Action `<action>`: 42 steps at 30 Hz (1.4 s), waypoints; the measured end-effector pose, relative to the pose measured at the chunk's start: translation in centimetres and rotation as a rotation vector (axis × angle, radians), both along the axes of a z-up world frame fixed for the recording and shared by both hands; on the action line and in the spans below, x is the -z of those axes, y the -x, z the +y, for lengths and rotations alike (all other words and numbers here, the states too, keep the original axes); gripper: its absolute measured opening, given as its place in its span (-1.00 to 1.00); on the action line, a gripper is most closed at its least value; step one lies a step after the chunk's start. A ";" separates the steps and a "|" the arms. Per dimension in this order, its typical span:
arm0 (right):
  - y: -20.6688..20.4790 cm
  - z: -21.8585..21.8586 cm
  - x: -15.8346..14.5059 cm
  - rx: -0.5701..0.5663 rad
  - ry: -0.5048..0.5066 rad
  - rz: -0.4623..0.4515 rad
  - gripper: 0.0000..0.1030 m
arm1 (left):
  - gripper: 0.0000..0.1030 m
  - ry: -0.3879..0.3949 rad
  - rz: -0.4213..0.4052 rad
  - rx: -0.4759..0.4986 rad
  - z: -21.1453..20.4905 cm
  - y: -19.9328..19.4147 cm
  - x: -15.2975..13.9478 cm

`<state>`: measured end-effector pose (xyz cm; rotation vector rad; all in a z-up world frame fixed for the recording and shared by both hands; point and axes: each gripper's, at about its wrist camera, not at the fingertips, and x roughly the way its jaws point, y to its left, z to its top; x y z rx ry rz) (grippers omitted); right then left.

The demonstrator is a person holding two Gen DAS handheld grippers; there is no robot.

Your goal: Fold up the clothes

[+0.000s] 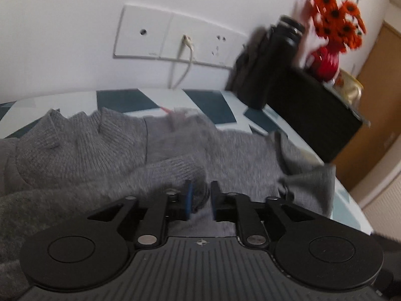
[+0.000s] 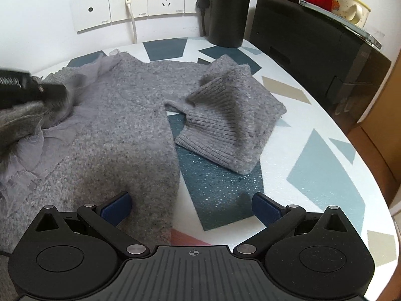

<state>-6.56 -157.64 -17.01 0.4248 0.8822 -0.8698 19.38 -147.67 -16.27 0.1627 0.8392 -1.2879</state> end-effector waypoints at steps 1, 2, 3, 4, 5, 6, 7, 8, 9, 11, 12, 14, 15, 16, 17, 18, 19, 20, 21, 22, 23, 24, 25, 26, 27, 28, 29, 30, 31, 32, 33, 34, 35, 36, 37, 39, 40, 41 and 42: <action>0.1 -0.1 -0.1 0.000 -0.001 0.001 0.98 | 0.03 0.014 -0.010 0.009 0.5 0.1 -0.5; 0.1 -0.1 -0.2 -0.001 -0.004 -0.001 0.98 | 0.49 0.031 -0.028 0.010 1.1 0.1 -1.3; 0.0 -0.2 -0.3 -0.001 -0.010 -0.005 0.98 | 0.51 0.060 -0.049 0.007 2.2 0.0 -2.2; 0.0 -0.3 -0.5 -0.002 -0.014 -0.013 0.98 | 0.51 0.100 -0.062 0.008 3.5 -0.2 -3.3; -0.1 -0.3 -0.9 -0.006 -0.016 -0.029 0.98 | 0.51 0.132 -0.071 -0.001 5.0 -0.6 -4.1; -0.2 -0.4 -1.3 -0.009 -0.016 -0.046 0.98 | 0.51 0.157 -0.083 -0.027 6.8 -1.2 -4.8; -0.4 -0.5 -1.7 -0.014 -0.016 -0.065 0.98 | 0.51 0.181 -0.095 -0.053 8.6 -1.7 -5.5; -0.6 -0.5 -2.2 -0.019 -0.015 -0.089 0.98 | 0.51 0.205 -0.108 -0.079 10.4 -2.3 -6.1; -0.9 -0.6 -2.6 -0.025 -0.017 -0.116 0.98 | 0.51 0.213 -0.124 -0.112 12.2 -2.8 -6.5; -1.8 -0.9 -3.3 -0.047 -0.033 -0.179 0.93 | 0.51 0.179 -0.170 -0.193 15.5 -3.9 -6.3; -2.3 -1.0 -3.5 -0.059 -0.046 -0.208 0.85 | 0.51 0.140 -0.189 -0.223 16.9 -4.3 -5.8; -3.8 -1.2 -3.5 -0.088 -0.092 -0.251 0.66 | 0.51 0.054 -0.211 -0.271 19.5 -4.8 -4.3; -4.7 -1.2 -3.4 -0.102 -0.124 -0.272 0.53 | 0.51 0.022 -0.215 -0.286 20.5 -4.9 -3.7; -5.4 -1.3 -3.3 -0.112 -0.162 -0.303 0.47 | 0.51 -0.011 -0.219 -0.301 21.6 -4.9 -3.1; -6.1 -1.4 -3.1 -0.116 -0.205 -0.343 0.40 | 0.51 -0.036 -0.221 -0.315 22.4 -4.9 -2.5; -6.7 -1.5 -2.9 -0.120 -0.248 -0.382 0.35 | 0.51 -0.051 -0.221 -0.326 23.0 -4.9 -2.1; -7.3 -1.7 -2.6 -0.110 -0.296 -0.420 0.32 | 0.51 -0.067 -0.221 -0.338 23.4 -4.8 -1.6; -7.9 -2.0 -2.1 -0.083 -0.346 -0.454 0.28 | 0.52 -0.083 -0.219 -0.352 23.5 -4.7 -1.2; -8.3 -2.4 -1.7 -0.049 -0.393 -0.482 0.23 | 0.52 -0.094 -0.213 -0.364 23.5 -4.8 -0.9; -8.6 -2.8 -1.1 -0.015 -0.433 -0.503 0.18 | 0.53 -0.097 -0.206 -0.375 23.3 -4.9 -0.6; -8.9 -3.2 -0.6 0.018 -0.467 -0.520 0.07 | 0.53 -0.101 -0.199 -0.385 23.2 -4.9 -0.2; -9.2 -3.6 0.0 0.051 -0.502 -0.536 0.02 | 0.53 -0.103 -0.194 -0.395 22.9 -5.0 0.1; -9.5 -3.9 0.4 0.078 -0.523 -0.542 0.01 | 0.54 -0.105 -0.192 -0.402 22.5 -5.1 0.4; -9.7 -4.0 0.7 0.101 -0.532 -0.540 -0.07 | 0.58 -0.107 -0.189 -0.409 22.3 -5.2 0.5; -9.9 -4.1 1.0 0.114 -0.535 -0.540 -0.18 | 0.63 -0.109 -0.188 -0.414 22.3 -5.3 0.6; -10.1 -4.1 0.9 0.113 -0.522 -0.536 -0.22 | 0.64 -0.111 -0.189 -0.416 22.3 -5.3 0.7; -10.4 -4.0 0.7 0.106 -0.498 -0.529 -0.31 | 0.68 -0.113 -0.191 -0.419 22.2 -5.4 0.8; -10.6 -3.9 0.5 0.099 -0.474 -0.521 -0.41 | 0.70 -0.115 -0.192 -0.421 22.1 -5.4 0.9; -10.9 -3.8 0.2 0.092 -0.450 -0.513 -0.45 | 0.71 -0.117 -0.193 -0.423 22.1 -5.5 1.0; -11.1 -3.6 -0.1 0.083 -0.416 -0.501 -0.50 | 0.72 -0.119 -0.194 -0.426 22.0 -5.5 1.1; -11.2 -3.4 -0.4 0.075 -0.377 -0.485 -0.52 | 0.73 -0.121 -0.195 -0.428 22.0 -5.6 1.2; -11.4 -3.4 -0.5 0.069 -0.359 -0.475 -0.52 | 0.73 -0.125 -0.196 -0.429 21.9 -5.6 1.3; -11.5 -3.5 -0.4 0.062 -0.353 -0.470 -0.56 | 0.73 -0.132 -0.199 -0.429 21.7 -5.7 1.4; -11.7 -3.6 -0.4 0.053 -0.352 -0.463 -0.77 | 0.74 -0.139 -0.200 -0.430 21.6 -5.7 1.6; -11.9 -3.7 -0.3 0.042 -0.354 -0.453 -0.88 | 0.74 -0.146 -0.204 -0.432 21.4 -5.7 1.6; -12.3 -3.8 -1.0 0.002 -0.330 -0.440 -0.89 | 0.78 -0.158 -0.218 -0.438 21.1 -5.7 1.7; -12.5 -3.7 -1.7 -0.030 -0.296 -0.445 -0.89 | 0.79 -0.164 -0.231 -0.439 20.9 -5.7 1.7; -12.6 -3.7 -2.7 -0.058 -0.255 -0.464 -0.90 | 0.82 -0.172 -0.248 -0.439 20.6 -5.7 1.7; -12.6 -3.6 -3.7 -0.080 -0.213 -0.490 -0.90 | 0.84 -0.184 -0.269 -0.441 20.4 -5.7 1.8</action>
